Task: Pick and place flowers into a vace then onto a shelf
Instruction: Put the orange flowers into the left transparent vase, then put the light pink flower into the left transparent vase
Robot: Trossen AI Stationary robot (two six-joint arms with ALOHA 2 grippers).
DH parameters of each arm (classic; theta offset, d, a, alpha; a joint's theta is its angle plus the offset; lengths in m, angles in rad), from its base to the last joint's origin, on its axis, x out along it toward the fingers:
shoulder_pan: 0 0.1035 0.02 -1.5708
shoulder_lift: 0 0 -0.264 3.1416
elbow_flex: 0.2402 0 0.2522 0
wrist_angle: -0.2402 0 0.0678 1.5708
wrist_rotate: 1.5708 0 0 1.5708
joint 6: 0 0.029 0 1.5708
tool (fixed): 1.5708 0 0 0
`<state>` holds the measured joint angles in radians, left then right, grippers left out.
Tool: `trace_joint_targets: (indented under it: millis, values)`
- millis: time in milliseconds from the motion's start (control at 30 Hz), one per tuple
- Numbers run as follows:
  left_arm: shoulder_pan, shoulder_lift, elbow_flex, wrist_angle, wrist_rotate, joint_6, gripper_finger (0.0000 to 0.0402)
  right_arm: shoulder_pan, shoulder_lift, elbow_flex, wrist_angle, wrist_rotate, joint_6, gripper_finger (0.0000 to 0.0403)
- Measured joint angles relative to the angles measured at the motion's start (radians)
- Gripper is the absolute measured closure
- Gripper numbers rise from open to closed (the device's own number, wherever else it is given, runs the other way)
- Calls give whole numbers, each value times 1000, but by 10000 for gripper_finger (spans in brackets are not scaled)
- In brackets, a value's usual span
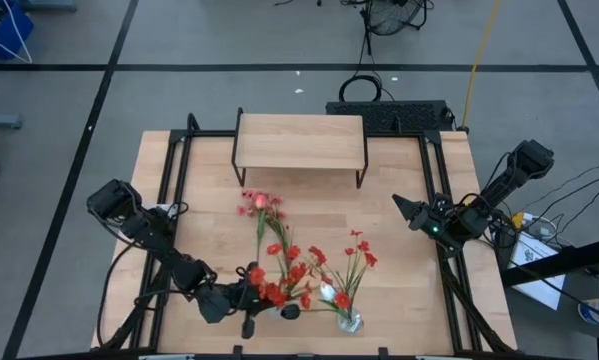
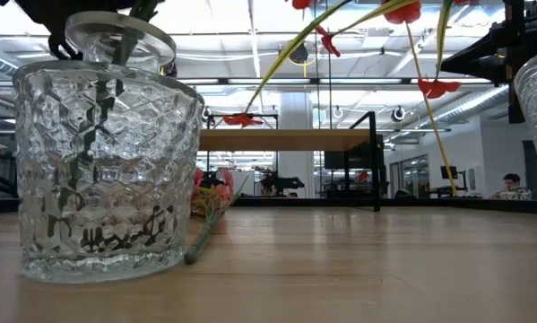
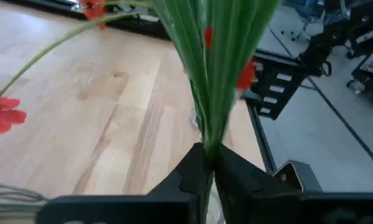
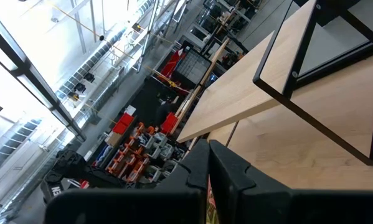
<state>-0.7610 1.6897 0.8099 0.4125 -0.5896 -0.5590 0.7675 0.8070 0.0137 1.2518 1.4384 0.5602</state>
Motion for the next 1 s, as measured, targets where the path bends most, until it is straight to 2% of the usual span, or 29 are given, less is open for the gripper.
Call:
trace_joint_targets:
  millis: [200,500,767,1000]
  values:
    - [-8,3,-3,1,-2,1,321,0,0,0,0,0,0,399]
    - [-16,-1,-2,45,-83,-2,330,0,0,0,0,0,0,398]
    - [-56,-1,-2,65,-289,-15,330,0,0,0,0,0,0,399]
    - [-105,-34,-2,31,-517,-136,330,0,0,0,0,0,0,399]
